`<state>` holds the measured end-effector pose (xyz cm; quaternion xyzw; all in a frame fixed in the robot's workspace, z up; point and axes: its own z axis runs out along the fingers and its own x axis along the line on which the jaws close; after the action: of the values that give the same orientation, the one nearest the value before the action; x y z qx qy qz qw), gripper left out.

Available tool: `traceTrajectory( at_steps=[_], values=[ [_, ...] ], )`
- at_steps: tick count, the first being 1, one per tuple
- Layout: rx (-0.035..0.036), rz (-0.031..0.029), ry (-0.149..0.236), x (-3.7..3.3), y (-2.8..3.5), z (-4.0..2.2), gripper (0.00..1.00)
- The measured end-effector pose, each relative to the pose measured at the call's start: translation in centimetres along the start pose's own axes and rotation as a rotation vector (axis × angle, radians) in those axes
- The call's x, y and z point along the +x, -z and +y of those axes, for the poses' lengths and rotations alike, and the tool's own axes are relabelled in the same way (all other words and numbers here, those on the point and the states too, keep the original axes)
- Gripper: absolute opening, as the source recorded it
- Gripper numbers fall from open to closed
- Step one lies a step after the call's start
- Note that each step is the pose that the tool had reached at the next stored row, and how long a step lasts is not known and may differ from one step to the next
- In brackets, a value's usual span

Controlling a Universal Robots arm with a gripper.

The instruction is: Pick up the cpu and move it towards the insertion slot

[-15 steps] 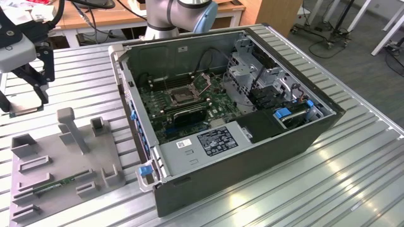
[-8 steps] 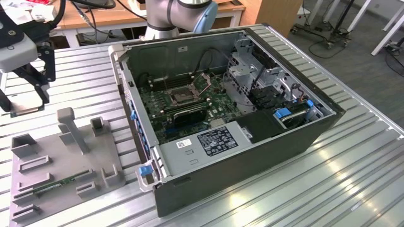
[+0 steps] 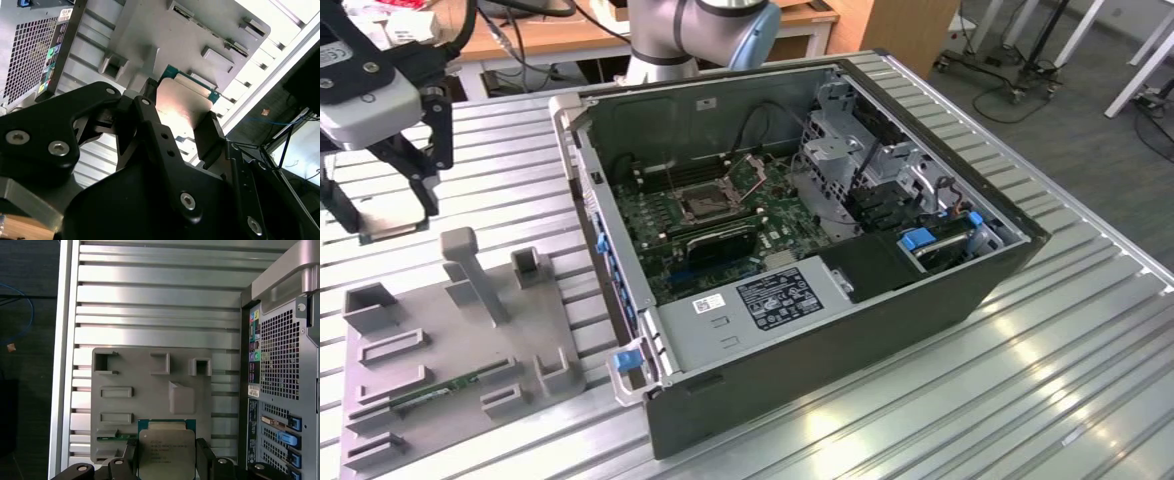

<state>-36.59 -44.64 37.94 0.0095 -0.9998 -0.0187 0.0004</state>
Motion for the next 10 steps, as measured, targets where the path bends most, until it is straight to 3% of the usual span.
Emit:
traceTrajectory(
  at_steps=[10],
  values=[
    [0.0000,0.0000,0.000,-1.95,0.00,-0.04,0.55]
  ],
)
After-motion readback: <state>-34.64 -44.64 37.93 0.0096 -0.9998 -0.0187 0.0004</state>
